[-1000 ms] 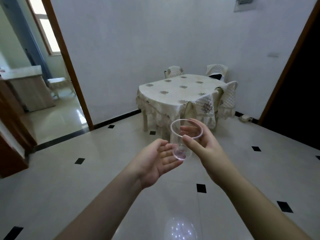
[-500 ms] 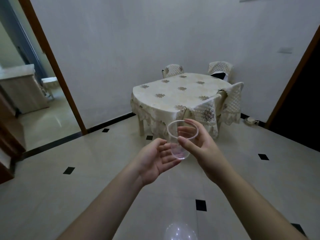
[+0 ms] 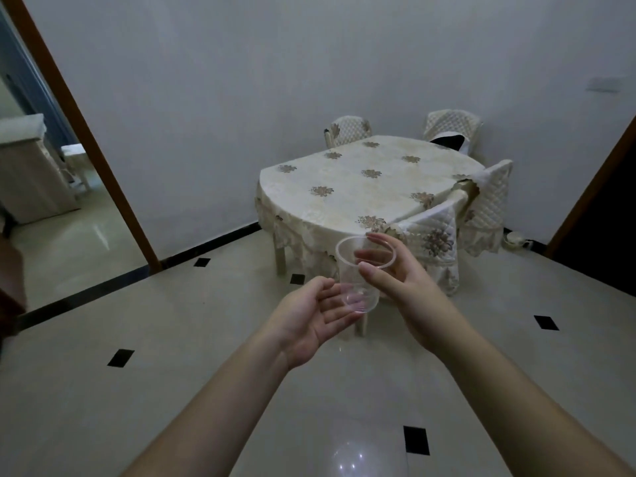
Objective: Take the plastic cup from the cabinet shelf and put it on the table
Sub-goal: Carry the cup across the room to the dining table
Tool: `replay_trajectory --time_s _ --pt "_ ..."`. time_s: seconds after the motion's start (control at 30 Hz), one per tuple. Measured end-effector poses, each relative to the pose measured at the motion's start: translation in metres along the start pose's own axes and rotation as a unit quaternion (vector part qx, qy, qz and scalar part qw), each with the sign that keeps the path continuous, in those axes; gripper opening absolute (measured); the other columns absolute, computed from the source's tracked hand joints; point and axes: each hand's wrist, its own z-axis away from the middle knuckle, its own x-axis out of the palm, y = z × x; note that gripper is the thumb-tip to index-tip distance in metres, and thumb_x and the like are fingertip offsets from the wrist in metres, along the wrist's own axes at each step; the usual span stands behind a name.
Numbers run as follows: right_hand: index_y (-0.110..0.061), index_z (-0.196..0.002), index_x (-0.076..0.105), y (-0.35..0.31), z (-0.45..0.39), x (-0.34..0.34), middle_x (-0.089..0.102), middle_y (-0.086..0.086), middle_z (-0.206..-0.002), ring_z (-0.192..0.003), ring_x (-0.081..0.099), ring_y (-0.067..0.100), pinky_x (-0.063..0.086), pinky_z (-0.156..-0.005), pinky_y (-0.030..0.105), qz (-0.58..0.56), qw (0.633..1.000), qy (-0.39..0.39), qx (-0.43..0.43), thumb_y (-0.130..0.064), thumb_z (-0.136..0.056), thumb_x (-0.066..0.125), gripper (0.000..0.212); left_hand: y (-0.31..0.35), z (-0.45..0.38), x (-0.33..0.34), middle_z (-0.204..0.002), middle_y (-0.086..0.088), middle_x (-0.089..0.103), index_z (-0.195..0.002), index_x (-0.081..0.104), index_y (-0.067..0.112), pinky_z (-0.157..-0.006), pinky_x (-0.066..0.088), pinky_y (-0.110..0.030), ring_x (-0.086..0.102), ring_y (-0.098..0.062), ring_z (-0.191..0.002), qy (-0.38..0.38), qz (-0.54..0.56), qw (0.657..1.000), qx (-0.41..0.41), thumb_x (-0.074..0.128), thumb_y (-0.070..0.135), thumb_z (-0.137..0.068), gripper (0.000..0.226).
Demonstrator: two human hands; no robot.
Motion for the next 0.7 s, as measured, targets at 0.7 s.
replay_trajectory --time_s 0.7 --pt "-0.02 -0.136 0.044 0.06 -0.241 -0.097 0.058 0.01 -0.126 -0.111 0.06 0.008 0.049 -0.092 0.021 0.024 0.994 0.105 -0.021 -0.018 -0.083 0.069 0.059 0.112 -0.276 0.042 -0.096 -0.026 0.071 -0.097 0.064 -0.006 -0.062 0.061 -0.03 0.072 -0.031 -0.082 -0.03 -0.024 0.998 -0.042 0.045 0.013 -0.093 0.027"
